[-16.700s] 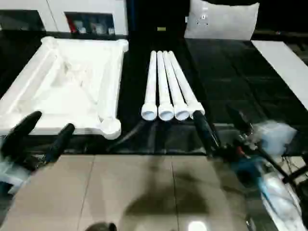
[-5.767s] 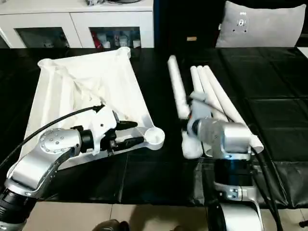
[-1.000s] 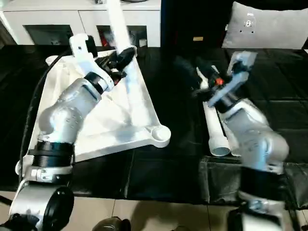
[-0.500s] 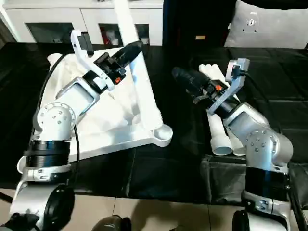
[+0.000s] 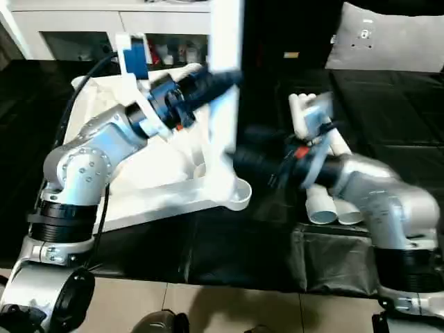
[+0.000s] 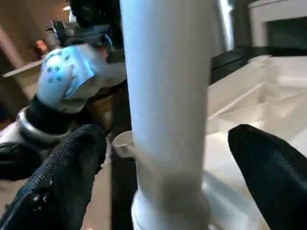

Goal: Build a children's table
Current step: Pick table leg

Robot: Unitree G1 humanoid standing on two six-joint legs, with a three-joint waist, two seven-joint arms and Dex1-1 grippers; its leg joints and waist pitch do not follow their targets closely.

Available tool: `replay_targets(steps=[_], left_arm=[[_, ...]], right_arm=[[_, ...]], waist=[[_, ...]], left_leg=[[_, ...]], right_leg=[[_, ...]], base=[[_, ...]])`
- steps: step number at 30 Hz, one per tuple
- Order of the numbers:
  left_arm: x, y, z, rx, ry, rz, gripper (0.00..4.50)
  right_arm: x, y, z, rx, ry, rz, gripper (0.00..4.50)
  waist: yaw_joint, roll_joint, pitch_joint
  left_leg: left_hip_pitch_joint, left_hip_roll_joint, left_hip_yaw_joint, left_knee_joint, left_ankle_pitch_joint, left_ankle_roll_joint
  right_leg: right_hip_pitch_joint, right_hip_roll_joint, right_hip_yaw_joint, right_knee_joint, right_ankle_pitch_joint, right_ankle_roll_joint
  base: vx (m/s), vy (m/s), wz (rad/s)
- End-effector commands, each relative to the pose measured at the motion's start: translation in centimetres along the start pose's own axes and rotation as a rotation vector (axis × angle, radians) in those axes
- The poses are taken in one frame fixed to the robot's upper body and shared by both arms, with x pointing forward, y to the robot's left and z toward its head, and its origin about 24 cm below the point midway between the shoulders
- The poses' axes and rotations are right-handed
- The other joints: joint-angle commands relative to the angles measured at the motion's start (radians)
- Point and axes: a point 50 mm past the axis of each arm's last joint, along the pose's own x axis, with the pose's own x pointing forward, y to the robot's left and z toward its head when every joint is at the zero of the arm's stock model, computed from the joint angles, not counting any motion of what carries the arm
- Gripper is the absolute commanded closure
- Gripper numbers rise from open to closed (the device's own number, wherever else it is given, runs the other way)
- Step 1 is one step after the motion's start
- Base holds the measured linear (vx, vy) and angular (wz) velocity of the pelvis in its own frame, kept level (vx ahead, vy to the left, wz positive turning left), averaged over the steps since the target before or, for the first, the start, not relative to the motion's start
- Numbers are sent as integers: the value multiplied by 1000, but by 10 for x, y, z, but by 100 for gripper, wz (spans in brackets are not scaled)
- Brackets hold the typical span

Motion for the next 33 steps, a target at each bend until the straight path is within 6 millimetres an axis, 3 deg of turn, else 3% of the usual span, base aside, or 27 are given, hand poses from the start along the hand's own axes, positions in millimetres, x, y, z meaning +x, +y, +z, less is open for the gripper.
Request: replay_targets(steps=[1,12,21,33], left_arm=[[5,-6,9,59,-7,-57,271],[7,-17,3,47,25,-171,271],[6,-19,-1,35,43,-205,271],[4,-19,-5,33,46,-192,271]], right_arm=[[3,4,2,-23,27,38,0],[12,2,-7,-66,105,94,0],[11,7,-8,-76,114,149,80],[12,7,-6,-81,89,162,175]], waist=[[5,-31,-82],[5,-32,-80],[3,-31,-77],[4,-31,-77]], left_leg=[[30,79,-24,-54,-12,127],[32,80,-19,-57,-52,113],[34,80,-19,-63,-106,86],[33,80,-19,-64,-106,85]], right_leg=[[52,-93,31,-66,38,-272],[48,-94,30,-70,-22,-268],[46,-95,32,-79,-92,-253],[44,-95,32,-81,-104,-243]], base=[[0,0,0],[0,0,0],[0,0,0],[0,0,0]])
